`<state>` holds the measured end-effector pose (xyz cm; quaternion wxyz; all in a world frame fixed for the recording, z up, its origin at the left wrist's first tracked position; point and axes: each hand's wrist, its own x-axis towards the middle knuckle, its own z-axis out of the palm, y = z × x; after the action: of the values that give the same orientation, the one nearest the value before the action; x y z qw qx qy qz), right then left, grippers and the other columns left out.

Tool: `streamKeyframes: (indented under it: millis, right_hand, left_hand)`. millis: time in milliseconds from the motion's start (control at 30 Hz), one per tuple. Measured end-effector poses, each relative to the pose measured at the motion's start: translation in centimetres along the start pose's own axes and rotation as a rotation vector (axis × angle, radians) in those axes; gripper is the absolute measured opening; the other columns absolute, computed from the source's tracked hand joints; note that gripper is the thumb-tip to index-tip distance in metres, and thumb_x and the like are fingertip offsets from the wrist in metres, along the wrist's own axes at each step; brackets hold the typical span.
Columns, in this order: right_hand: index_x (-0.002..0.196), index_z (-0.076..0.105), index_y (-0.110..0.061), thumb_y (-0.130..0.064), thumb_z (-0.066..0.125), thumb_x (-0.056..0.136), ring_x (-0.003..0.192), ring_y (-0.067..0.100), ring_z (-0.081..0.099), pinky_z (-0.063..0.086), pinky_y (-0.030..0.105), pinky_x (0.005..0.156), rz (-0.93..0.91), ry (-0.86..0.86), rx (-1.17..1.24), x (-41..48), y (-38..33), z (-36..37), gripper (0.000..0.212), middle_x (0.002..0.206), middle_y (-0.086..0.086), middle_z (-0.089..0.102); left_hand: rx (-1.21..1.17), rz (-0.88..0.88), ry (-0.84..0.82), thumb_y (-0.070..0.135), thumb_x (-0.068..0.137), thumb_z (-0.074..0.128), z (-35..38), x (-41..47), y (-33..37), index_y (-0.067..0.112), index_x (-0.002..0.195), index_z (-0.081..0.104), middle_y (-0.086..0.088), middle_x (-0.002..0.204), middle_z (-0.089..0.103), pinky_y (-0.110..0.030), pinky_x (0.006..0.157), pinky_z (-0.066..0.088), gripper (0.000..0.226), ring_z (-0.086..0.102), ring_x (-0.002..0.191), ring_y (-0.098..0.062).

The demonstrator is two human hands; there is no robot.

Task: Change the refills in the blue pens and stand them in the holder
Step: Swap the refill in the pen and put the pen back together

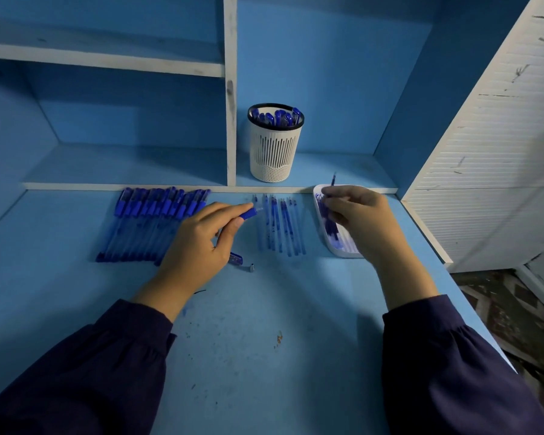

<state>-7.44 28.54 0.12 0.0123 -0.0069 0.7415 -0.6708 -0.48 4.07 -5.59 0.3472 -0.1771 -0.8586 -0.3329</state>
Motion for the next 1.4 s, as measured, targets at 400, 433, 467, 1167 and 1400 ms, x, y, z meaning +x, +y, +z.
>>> streamKeyframes:
  millis: [400,433,467,1167,1400]
  right_hand:
    - [0.083,0.062,-0.007,0.004,0.067,0.085,0.058,0.013,0.055,0.051,0.020,0.064,-0.047,0.019,0.536,-1.9,1.0,5.8,0.011,0.071,0.005,0.063]
    - [0.084,0.062,-0.006,0.003,0.067,0.085,0.058,0.013,0.056,0.051,0.020,0.064,-0.048,0.023,0.532,-1.9,1.0,5.8,0.010,0.071,0.005,0.063]
    - [0.085,0.062,-0.005,0.003,0.067,0.085,0.058,0.013,0.056,0.051,0.020,0.064,-0.049,0.026,0.533,-1.9,1.1,5.9,0.009,0.072,0.005,0.063]
    - [0.100,0.068,0.000,0.008,0.053,0.092,0.088,0.017,0.069,0.055,0.030,0.084,-0.476,-0.060,0.080,-4.1,0.9,6.5,0.020,0.092,0.009,0.071]
    - [0.097,0.068,-0.008,0.003,0.067,0.085,0.087,0.016,0.066,0.053,0.027,0.083,-0.531,0.025,0.020,-4.0,1.1,7.2,0.016,0.095,0.014,0.065]
  left_hand:
    - [-0.021,0.032,0.045,0.017,0.100,0.052,-0.3,0.1,0.5,0.003,0.123,0.066,0.011,0.099,0.059,-0.011,0.075,0.049,0.030,0.055,0.085,0.010]
    - [-0.021,0.033,0.048,0.018,0.100,0.052,-0.3,0.1,0.5,0.003,0.122,0.066,0.011,0.100,0.059,-0.010,0.076,0.048,0.030,0.054,0.087,0.012]
    - [-0.022,0.033,0.051,0.018,0.100,0.052,-0.3,0.1,0.5,0.003,0.122,0.066,0.011,0.101,0.059,-0.009,0.077,0.048,0.030,0.054,0.088,0.013]
    - [-0.036,0.039,0.036,0.010,0.099,0.054,-0.4,-0.2,0.2,0.003,0.124,0.065,-0.005,0.101,0.069,-0.036,0.071,0.055,0.028,0.066,0.087,-0.019]
    - [-0.011,0.027,0.060,0.006,0.097,0.056,-0.8,-0.6,0.4,0.003,0.121,0.067,-0.005,0.102,0.069,-0.035,0.072,0.055,0.027,0.065,0.087,-0.017]
